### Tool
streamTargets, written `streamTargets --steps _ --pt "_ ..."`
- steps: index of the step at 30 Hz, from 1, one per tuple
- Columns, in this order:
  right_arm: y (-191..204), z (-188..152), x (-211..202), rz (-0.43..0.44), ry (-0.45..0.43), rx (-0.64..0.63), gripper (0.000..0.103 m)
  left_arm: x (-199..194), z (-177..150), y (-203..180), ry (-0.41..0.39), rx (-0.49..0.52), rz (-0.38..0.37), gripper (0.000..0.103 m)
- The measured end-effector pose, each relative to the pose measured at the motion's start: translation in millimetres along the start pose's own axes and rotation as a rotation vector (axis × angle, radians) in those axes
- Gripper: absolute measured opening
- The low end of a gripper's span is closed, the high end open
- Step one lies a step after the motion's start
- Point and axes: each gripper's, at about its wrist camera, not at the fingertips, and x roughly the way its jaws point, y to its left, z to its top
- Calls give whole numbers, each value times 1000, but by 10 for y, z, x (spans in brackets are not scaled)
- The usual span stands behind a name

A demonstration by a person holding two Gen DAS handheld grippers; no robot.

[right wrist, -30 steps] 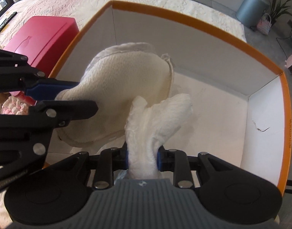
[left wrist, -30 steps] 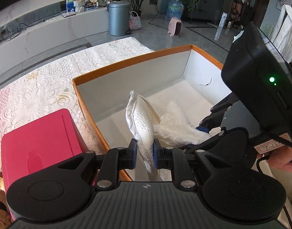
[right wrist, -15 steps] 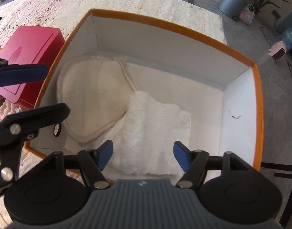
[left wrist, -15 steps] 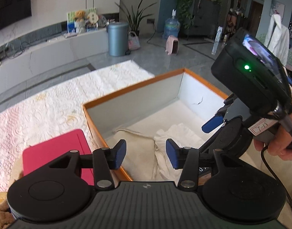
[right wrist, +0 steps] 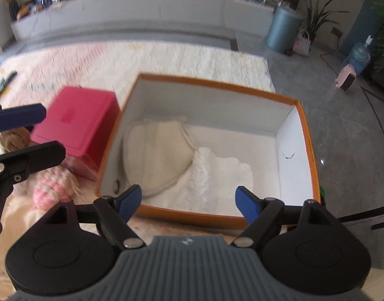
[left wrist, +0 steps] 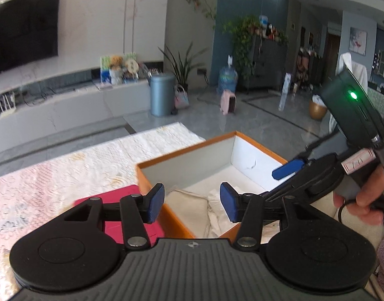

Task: Organize soft objects
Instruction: 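Move both tools back toward the remaining items on the bed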

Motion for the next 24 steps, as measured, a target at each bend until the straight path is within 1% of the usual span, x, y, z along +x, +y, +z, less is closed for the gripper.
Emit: streamTargets --steps 4,6,9,12,14,16,18,20,24 --pt "205 -297 -189 30 -163 96 82 -273 -123 29 -68 -11 66 59" --pt "317 -458 -260 45 -235 142 82 -383 -205 53 -87 -24 89 59" --pt "556 -679 -323 56 -313 161 82 -508 -343 115 -94 -47 130 59" --pt "814 -881 -363 74 -360 158 82 -618 -478 202 -98 -85 179 59" --pt "969 -977 -369 94 -370 174 83 -677 -572 275 -81 -108 189 59" --pt "1113 -1033 -353 108 -369 180 85 -720 -649 355 -64 -130 220 59" --pt "1264 -1066 -305 97 -360 171 85 -779 -764 460 -52 -167 253 59" --pt "1403 -1088 -240 82 -340 167 85 -826 -868 563 -35 -203 271 59" --pt "1576 -1085 -95 103 -292 184 84 -943 -1138 828 37 -274 308 59"
